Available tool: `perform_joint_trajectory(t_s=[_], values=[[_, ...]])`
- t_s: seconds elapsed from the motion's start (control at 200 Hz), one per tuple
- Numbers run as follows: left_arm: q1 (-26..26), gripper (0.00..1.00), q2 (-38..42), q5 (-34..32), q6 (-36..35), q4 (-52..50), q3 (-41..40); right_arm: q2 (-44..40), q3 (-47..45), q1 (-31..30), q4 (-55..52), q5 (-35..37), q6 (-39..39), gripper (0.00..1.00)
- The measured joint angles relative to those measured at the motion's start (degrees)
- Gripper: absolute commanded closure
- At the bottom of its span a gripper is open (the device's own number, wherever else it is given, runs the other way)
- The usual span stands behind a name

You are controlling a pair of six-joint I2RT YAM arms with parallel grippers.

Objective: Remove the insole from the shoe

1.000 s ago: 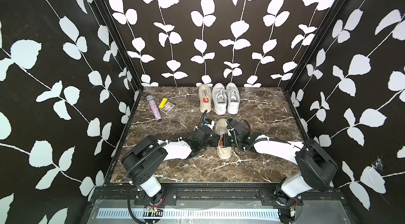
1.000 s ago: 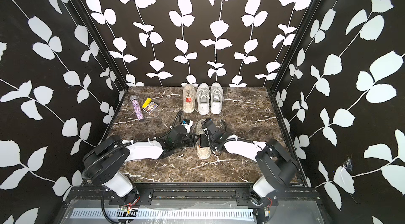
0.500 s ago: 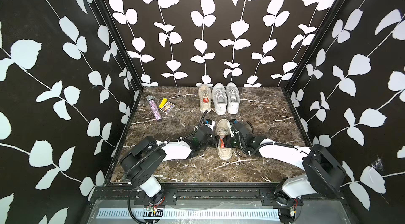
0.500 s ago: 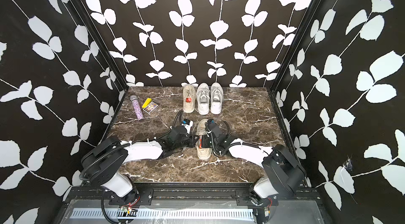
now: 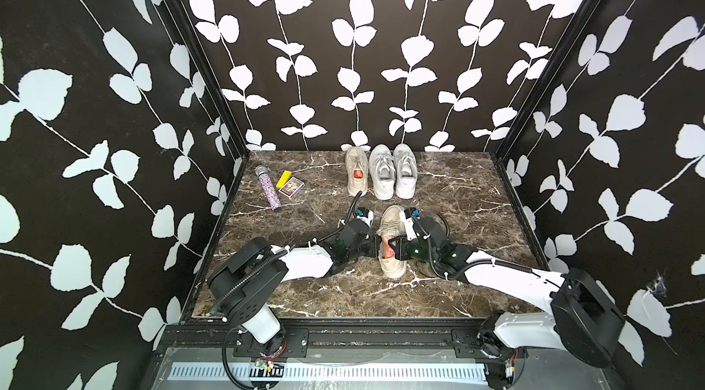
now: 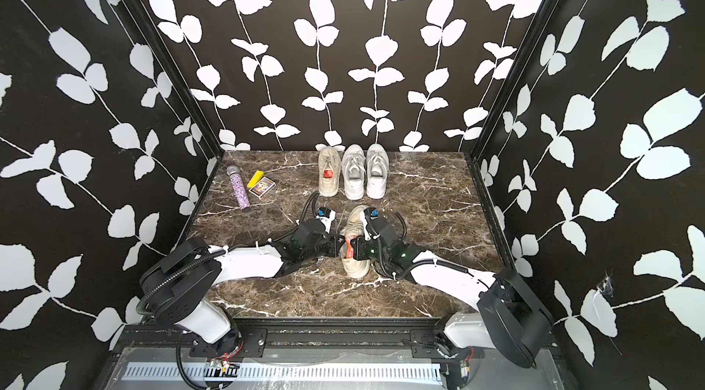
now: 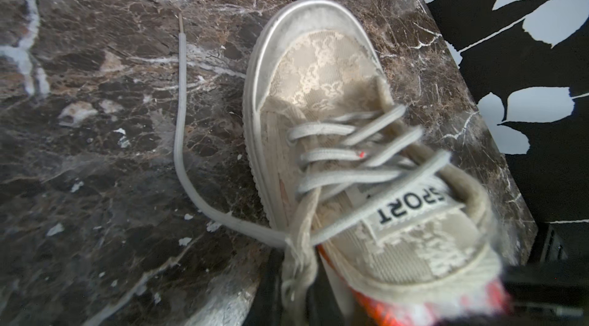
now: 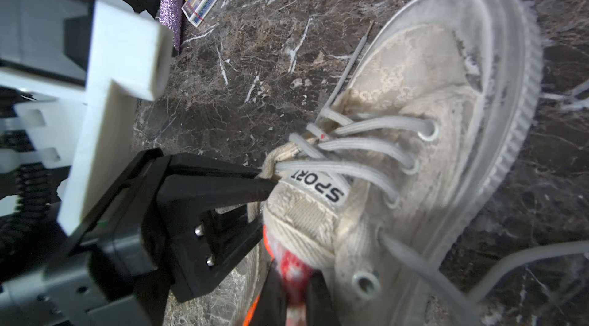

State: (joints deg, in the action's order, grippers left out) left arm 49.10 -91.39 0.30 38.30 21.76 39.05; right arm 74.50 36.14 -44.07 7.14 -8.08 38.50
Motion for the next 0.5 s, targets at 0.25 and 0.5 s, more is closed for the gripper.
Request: perform_joint_trajectory(t_s=[0.25, 0.5], values=[[0.2, 1.00, 0.1, -2.1, 0.0, -2.8, 1.2, -4.1, -2.4, -0.1, 2.6, -3.4, -0.6, 1.00], [0.6, 1.00, 0.5, -2.4, -0.2, -2.9, 2.0, -10.1, -4.6, -0.1, 4.6, -3.3, -0.3, 1.00]])
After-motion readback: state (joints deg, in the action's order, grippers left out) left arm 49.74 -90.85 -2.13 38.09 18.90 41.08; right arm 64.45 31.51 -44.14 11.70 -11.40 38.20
